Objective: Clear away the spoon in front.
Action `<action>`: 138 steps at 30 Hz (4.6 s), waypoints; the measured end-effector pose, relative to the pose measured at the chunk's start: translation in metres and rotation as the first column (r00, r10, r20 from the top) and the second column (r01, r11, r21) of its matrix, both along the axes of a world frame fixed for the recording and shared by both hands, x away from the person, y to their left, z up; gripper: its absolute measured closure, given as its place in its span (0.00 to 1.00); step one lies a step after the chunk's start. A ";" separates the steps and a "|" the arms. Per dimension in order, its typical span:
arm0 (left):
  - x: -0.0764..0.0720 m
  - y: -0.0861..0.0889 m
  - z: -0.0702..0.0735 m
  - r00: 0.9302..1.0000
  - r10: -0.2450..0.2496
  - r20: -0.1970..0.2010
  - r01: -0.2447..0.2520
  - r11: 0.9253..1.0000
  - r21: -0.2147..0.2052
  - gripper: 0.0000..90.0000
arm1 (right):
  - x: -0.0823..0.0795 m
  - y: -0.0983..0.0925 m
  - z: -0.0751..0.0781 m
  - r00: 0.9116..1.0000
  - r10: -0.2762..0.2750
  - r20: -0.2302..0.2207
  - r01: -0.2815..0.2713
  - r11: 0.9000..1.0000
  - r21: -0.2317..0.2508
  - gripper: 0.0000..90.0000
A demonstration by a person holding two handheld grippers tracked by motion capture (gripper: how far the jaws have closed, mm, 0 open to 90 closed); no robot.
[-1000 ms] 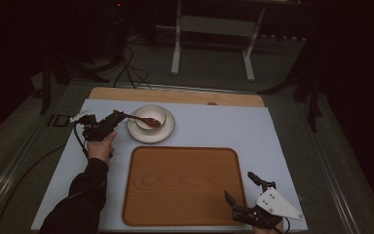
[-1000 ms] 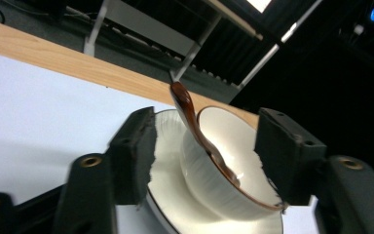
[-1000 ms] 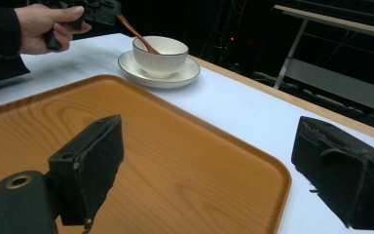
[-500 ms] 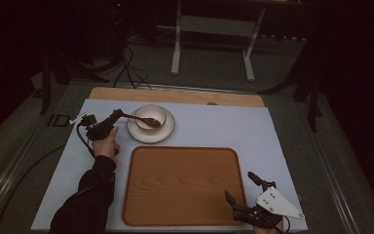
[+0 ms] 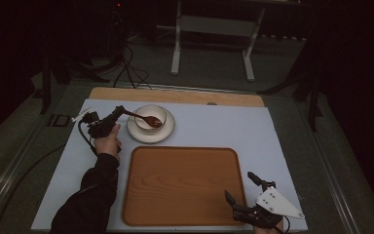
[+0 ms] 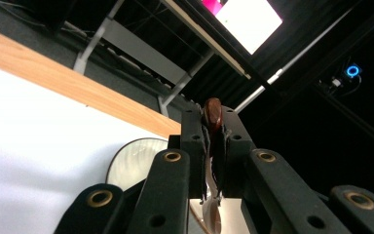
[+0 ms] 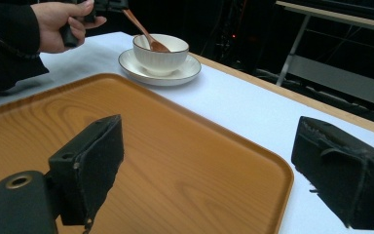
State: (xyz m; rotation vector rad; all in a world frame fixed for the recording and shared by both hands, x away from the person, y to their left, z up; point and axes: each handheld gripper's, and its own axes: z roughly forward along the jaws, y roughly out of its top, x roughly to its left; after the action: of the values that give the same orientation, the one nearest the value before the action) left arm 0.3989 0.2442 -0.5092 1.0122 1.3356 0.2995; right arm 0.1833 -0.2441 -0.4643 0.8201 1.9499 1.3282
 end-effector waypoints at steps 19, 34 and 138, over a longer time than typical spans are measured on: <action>-0.011 0.009 0.070 0.999 -0.038 -0.010 0.039 0.992 0.118 0.93 | -0.001 -0.001 0.002 1.000 -0.002 0.003 0.002 1.000 0.008 0.13; -0.034 0.020 0.119 0.990 -0.133 -0.053 0.142 0.965 0.220 0.93 | -0.001 -0.001 0.003 1.000 -0.010 0.014 0.010 1.000 0.012 0.13; -0.042 -0.140 0.008 0.548 -0.517 -0.657 0.754 0.645 0.121 0.89 | -0.001 -0.001 0.002 1.000 -0.001 0.005 0.001 1.000 0.004 0.13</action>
State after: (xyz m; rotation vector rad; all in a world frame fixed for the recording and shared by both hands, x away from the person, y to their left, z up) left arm 0.3568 0.1046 -0.5007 2.0018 1.3192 -0.3791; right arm 0.1826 -0.2448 -0.4623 0.8194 1.9435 1.3328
